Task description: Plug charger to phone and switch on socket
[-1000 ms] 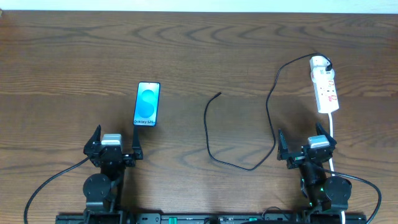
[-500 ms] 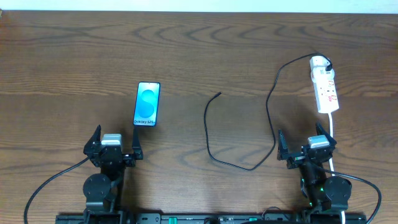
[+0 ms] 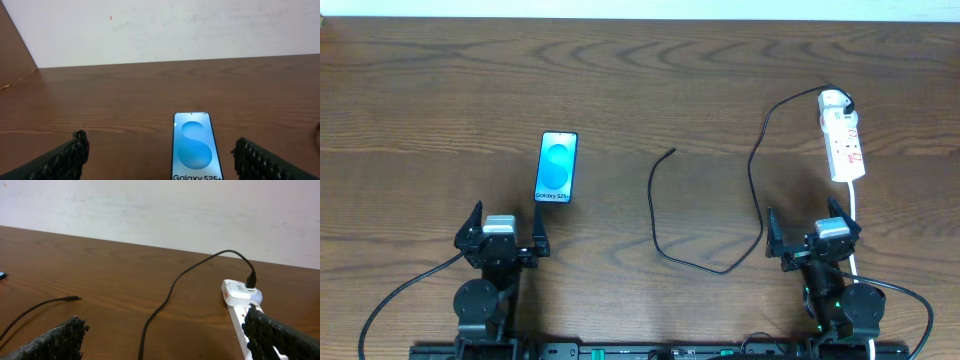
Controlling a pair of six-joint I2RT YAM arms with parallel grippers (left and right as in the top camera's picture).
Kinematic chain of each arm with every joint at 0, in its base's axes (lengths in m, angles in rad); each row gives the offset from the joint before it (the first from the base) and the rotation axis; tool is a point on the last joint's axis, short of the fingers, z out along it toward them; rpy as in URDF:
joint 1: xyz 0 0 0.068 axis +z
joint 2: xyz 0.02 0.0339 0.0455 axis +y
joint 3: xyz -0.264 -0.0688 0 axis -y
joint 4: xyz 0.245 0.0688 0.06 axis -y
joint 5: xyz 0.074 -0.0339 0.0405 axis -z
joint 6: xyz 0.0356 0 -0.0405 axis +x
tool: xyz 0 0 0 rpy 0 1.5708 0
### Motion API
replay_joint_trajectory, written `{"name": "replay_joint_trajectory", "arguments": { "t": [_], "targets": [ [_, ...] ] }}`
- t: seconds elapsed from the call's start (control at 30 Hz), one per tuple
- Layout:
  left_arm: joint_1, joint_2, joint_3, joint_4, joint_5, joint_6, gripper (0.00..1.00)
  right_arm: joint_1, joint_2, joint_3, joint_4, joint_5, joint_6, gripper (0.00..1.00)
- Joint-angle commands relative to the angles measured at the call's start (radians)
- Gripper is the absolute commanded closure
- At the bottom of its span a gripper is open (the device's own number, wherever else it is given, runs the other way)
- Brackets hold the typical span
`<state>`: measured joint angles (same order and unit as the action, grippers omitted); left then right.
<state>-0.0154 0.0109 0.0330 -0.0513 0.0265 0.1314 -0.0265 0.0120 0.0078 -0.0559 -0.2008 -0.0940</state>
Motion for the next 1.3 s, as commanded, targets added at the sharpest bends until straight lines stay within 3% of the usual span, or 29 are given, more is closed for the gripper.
{"name": "replay_joint_trajectory", "arguments": {
  "t": [0.0, 0.93, 1.27],
  "targets": [
    [-0.004, -0.007, -0.029, -0.018, -0.019, 0.006, 0.06, 0.008, -0.006, -0.002, -0.004, 0.008, 0.011, 0.01],
    [-0.003, -0.005, -0.027, -0.019, -0.019, -0.037, 0.06, 0.008, -0.006, -0.002, -0.004, 0.008, 0.011, 0.01],
    [-0.003, 0.105, 0.055, -0.017, -0.016, -0.039, 0.06, 0.008, -0.006, -0.002, -0.004, 0.008, 0.011, 0.01]
  ]
}}
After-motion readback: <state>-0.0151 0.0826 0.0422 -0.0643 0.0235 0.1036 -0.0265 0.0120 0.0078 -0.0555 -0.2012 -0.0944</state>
